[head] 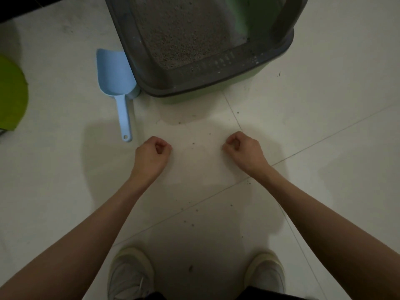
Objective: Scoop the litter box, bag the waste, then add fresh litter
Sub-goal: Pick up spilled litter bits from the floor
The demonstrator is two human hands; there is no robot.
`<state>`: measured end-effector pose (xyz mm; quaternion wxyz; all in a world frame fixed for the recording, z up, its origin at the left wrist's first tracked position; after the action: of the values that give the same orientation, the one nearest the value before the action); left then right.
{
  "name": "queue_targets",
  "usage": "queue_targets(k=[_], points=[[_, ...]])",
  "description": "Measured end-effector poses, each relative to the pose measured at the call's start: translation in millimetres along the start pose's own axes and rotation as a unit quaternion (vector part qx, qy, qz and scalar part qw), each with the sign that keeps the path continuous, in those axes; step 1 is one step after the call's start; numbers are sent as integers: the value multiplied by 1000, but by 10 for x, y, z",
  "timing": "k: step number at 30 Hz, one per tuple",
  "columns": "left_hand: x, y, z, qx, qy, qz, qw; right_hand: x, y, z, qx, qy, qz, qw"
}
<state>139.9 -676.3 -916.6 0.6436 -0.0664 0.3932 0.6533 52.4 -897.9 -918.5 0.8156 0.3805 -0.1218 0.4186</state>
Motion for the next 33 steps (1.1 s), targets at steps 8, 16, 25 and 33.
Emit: queue_targets(k=[8,16,25,33], points=[[18,-26,-44,-9,-36,-40,999,106,-22,-59,-3,82,30,996],[47,-24,-50,5,-55,-45,997,153,-1,-49,-9,-111,-25,993],[-175,48,-161,30,-42,-114,992,332,-130,-48,20,-220,-59,974],[-418,-80,-423,56,-50,-135,988,493,-258,-142,-5,85,60,995]])
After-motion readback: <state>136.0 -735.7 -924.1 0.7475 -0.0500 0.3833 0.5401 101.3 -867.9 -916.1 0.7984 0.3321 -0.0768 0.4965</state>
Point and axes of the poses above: each hand's wrist, its own y-axis away from the middle knuckle, its own z-axis out of the back of the hand, x = y × z, the point moved 5 cm from there along -y, towards the middle knuckle, and after that the axes turned 1 degree about y, right-handed, at the moved point
